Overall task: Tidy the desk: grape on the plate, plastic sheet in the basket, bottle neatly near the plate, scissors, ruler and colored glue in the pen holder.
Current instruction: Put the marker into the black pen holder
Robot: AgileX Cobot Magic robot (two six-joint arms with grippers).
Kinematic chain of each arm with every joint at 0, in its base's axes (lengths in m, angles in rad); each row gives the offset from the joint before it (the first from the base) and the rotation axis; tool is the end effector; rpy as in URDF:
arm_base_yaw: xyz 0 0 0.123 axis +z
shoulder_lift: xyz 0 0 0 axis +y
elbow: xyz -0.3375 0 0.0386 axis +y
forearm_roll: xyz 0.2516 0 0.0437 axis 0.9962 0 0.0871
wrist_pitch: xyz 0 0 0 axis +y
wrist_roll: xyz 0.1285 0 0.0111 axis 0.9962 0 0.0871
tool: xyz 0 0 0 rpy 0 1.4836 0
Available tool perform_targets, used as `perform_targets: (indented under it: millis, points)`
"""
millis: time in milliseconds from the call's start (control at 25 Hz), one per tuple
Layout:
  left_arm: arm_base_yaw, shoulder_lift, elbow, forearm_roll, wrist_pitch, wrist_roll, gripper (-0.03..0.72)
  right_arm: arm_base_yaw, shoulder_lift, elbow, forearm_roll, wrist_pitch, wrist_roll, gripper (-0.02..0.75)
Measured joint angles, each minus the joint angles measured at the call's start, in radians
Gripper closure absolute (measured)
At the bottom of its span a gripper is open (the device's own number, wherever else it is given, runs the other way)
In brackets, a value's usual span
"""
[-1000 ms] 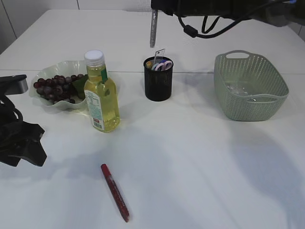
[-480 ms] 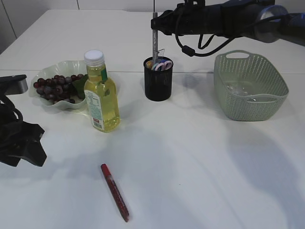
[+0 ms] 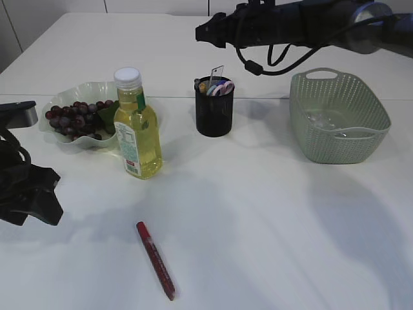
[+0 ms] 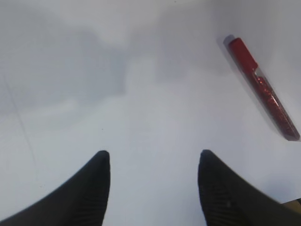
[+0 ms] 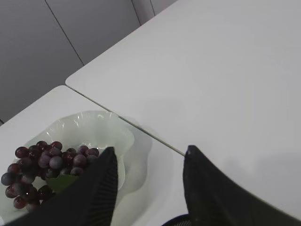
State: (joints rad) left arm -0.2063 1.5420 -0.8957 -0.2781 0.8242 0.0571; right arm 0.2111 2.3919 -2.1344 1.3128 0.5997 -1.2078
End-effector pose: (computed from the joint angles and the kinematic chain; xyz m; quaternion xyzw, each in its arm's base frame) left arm 0.2706 -0.0832 0.2212 0.0460 0.9885 -0.1167 0.0842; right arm 0.6007 0.2008 0.2665 -0.2251 0.7683 0.3035 0.5167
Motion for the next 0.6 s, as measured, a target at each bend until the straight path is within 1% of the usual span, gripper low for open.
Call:
perform_targets:
  millis: [40, 80, 160, 280, 360, 400, 480, 600]
  points:
    - [0.000, 0.000, 0.000, 0.000, 0.000, 0.000, 0.253, 0.000, -0.014, 0.000, -0.045, 0.000, 0.057, 0.363]
    - [0.000, 0.000, 0.000, 0.000, 0.000, 0.000, 0.253, 0.000, -0.030, 0.000, -0.122, 0.002, 0.121, 0.363]
    - [0.000, 0.000, 0.000, 0.000, 0.000, 0.000, 0.253, 0.000, -0.071, 0.000, -0.318, 0.034, 0.335, 0.361]
    - [0.000, 0.000, 0.000, 0.000, 0.000, 0.000, 0.253, 0.000, -0.148, 0.000, -0.654, 0.165, 0.680, 0.361]
    - [0.000, 0.000, 0.000, 0.000, 0.000, 0.000, 0.253, 0.000, -0.200, 0.000, -0.800, 0.285, 0.843, 0.363]
    - [0.000, 0.000, 0.000, 0.000, 0.000, 0.000, 0.253, 0.005, -0.220, 0.000, -0.861, 0.332, 0.902, 0.366]
    - [0.000, 0.000, 0.000, 0.000, 0.000, 0.000, 0.253, 0.014, -0.261, 0.000, -0.945, 0.413, 0.987, 0.369]
    - [0.000, 0.000, 0.000, 0.000, 0.000, 0.000, 0.253, 0.056, -0.313, 0.016, -1.019, 0.485, 1.083, 0.372]
